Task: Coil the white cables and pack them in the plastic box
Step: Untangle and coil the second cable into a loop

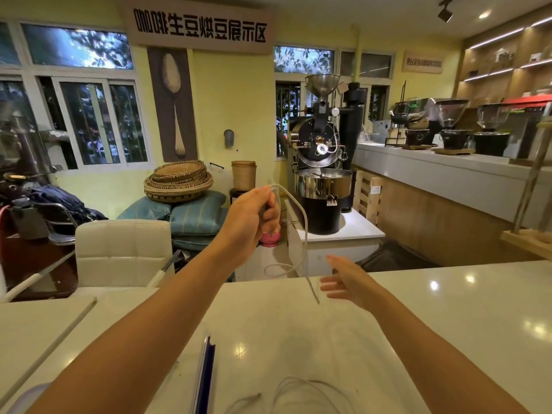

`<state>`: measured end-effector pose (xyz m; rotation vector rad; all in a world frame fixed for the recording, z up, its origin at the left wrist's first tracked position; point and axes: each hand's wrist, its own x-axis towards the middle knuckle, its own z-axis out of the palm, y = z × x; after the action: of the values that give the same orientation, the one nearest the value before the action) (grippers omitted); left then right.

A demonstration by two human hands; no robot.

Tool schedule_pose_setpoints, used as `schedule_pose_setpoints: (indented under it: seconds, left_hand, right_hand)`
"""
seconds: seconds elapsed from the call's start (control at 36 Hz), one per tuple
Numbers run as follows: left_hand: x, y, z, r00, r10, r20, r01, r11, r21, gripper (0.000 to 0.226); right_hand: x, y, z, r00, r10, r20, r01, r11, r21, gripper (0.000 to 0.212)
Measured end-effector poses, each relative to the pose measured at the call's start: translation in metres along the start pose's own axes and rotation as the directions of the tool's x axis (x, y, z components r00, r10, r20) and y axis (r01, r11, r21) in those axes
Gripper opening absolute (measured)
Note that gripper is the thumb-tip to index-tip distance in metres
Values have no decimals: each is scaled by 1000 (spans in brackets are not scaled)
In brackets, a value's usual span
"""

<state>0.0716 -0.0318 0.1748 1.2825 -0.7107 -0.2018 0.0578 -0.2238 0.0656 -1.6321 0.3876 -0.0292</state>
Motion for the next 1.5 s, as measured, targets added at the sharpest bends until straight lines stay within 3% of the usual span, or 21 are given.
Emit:
schedule_pose_setpoints:
  seconds: [0.08, 0.17, 0.25, 0.36, 0.53, 0.67, 0.72, 0.83, 0.92, 0.97, 1.06, 1.17, 1.36, 1.5]
  left_hand:
    - [3, -6, 2, 1000, -18, 14, 18, 1000, 15, 39]
    - [5, -9, 6, 1000, -14, 28, 14, 1000, 14, 38]
    - [7, -9, 12, 999, -10, 49, 10, 1000, 0, 38]
    - [10, -3, 20, 997, 13, 77, -9, 999, -49, 38]
    - [14, 10, 23, 994, 42, 98, -29, 991, -130, 37]
    - [16, 18, 28, 987, 95, 129, -74, 984, -161, 38]
    - [16, 19, 33, 983, 104, 150, -78, 983, -167, 37]
    - [17, 21, 41, 980, 105, 167, -85, 989, -125, 36]
    - [20, 22, 40, 979, 159, 126, -176, 975, 133, 36]
    - [23, 20, 36, 967, 233, 103, -255, 903, 345, 35]
    - [25, 16, 26, 953, 288, 96, -296, 818, 493, 32]
    - [26, 7, 10, 931, 323, 169, -334, 569, 752, 33]
    - [18, -7, 3, 935, 212, 286, -333, 236, 913, 30]
    - [13, -8, -11, 938, 141, 318, -338, 154, 928, 14]
  right_hand:
    - [-13, -29, 10, 975, -216, -47, 219, 972, 87, 34]
    - [-35, -55, 20, 889, -452, -70, 457, 883, 106, 39]
    - [-53, -72, 32, 800, -600, -28, 600, 796, 77, 35]
    - [-57, -79, 49, 721, -686, -104, 691, 722, 33, 25]
    - [-52, -83, 52, 683, -715, -150, 730, 674, 112, 14]
    - [-44, -77, 54, 707, -653, -272, 698, 705, 123, 17]
    - [-42, -76, 57, 739, -645, -193, 667, 740, 83, 31]
    - [-47, -77, 65, 795, -603, -64, 605, 797, 6, 11]
    - [-58, -73, 70, 835, -539, 108, 543, 840, 0, 15]
    - [-62, -71, 70, 851, -482, 210, 489, 872, 20, 22]
    - [-66, -72, 62, 866, -381, 325, 411, 911, -27, 23]
    - [-70, -78, 46, 848, -240, 472, 374, 903, -212, 17]
    - [-78, -112, 9, 834, -53, 549, 364, 800, -477, 21]
    - [-84, -135, -20, 859, 11, 512, 315, 777, -545, 19]
